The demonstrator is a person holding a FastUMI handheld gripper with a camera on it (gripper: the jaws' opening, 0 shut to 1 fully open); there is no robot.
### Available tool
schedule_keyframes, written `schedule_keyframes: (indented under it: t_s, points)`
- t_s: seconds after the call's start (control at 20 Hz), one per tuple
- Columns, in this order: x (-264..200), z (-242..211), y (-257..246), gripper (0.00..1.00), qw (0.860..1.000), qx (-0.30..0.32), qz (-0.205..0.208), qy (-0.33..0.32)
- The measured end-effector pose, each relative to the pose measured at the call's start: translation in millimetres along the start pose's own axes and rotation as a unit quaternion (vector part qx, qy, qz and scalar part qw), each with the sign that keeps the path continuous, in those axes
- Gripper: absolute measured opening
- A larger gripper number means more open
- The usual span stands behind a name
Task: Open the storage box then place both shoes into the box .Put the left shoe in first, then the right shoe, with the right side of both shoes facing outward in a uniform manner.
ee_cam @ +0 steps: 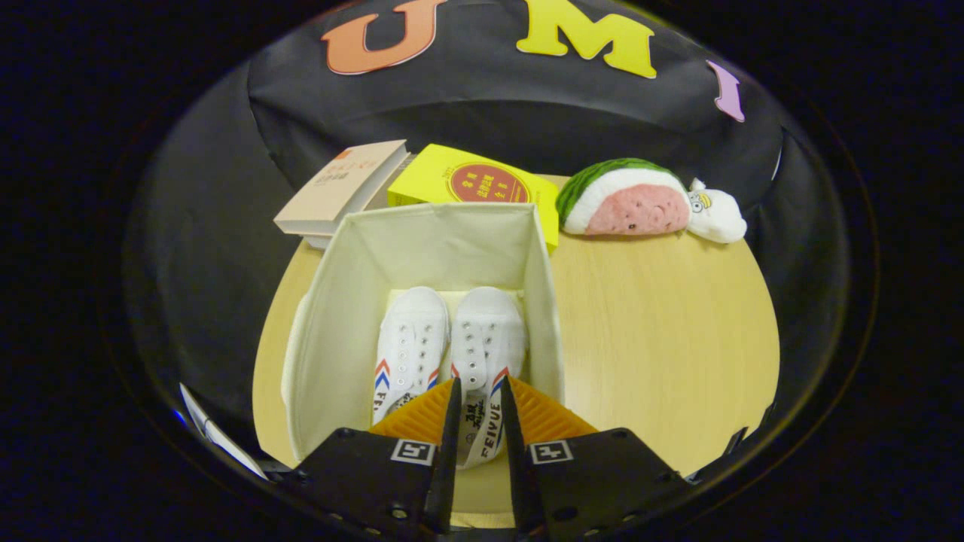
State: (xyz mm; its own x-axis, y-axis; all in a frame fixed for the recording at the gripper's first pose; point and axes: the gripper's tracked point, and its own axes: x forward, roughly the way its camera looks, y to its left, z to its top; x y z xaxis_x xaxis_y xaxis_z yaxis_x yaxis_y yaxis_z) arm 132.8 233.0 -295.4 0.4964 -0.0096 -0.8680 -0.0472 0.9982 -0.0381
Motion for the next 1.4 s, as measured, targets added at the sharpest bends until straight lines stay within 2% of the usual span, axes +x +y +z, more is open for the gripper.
schedule_keyframes:
  t_s: [0.25,0.35,0.65,1.0,1.15,1.4]
  points:
    - [-79,23,-32,0.85,0.995,-0.021,0.011,-0.098]
    - [-117,37,-53,0.95,0.987,-0.033,-0.001,-0.154]
    - [-230,54,-120,0.96,0.957,-0.042,-0.04,-0.284]
    - [-346,69,-168,0.96,0.911,-0.011,-0.028,-0.412]
    - [-383,73,-180,0.96,0.893,0.013,-0.014,-0.449]
    - [-409,70,-198,0.95,0.88,0.015,-0.009,-0.475]
